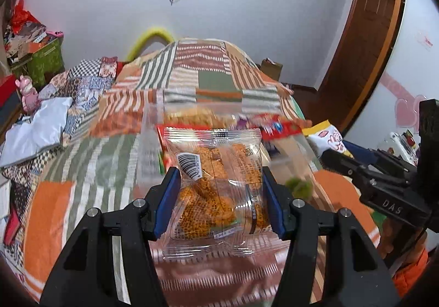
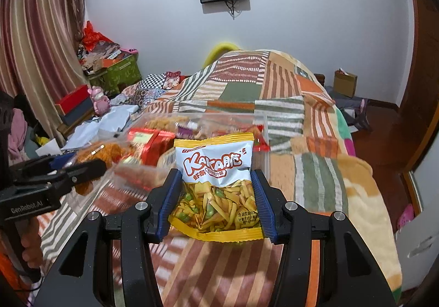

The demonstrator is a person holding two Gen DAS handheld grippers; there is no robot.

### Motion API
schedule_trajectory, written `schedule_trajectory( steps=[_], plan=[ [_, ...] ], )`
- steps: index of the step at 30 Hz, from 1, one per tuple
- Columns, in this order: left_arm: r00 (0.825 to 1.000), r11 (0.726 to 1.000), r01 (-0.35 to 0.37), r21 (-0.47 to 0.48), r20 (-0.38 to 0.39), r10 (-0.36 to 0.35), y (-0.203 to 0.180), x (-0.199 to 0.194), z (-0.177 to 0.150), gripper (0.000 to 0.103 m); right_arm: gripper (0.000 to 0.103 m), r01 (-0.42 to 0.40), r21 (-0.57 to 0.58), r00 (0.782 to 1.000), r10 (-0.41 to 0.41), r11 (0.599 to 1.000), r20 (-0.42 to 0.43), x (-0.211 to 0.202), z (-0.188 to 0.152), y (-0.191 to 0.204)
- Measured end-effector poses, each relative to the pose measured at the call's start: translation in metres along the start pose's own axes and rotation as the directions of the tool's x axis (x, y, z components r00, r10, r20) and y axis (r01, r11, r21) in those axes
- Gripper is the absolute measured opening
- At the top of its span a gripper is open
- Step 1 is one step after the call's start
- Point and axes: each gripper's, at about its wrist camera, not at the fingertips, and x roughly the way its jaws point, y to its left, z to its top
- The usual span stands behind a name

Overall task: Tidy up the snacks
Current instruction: 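Carry cookie bag and chip bag into the clear box and open both tools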

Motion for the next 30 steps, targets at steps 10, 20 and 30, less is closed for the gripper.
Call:
schedule_trajectory(
  steps=[10, 20, 30],
  plan=[
    [0.999, 0.999, -0.033, 0.020, -0.004, 0.033, 0.009, 0.052, 0.035, 0.058, 0.049, 0.006, -0.018, 0.999, -0.007, 1.000, -0.050, 0.050, 0.027, -0.008],
    [0.996, 0.997, -0.080, 0.005, -0.043, 0.081, 0.024, 0.093, 0.044, 0.058, 0.049, -0.007, -0.007, 0.993, 0.006, 1.000, -0.120, 0.093, 0.045, -0.010],
    [0.994, 0.995, -0.100, 0.005, -0.044, 0.101, 0.029, 0.097, 0.043, 0.061, 0.054, 0.031, -0.044, 0.990, -0.037, 0.999, -0.138, 0.103, 0.050, -0.002]
  ],
)
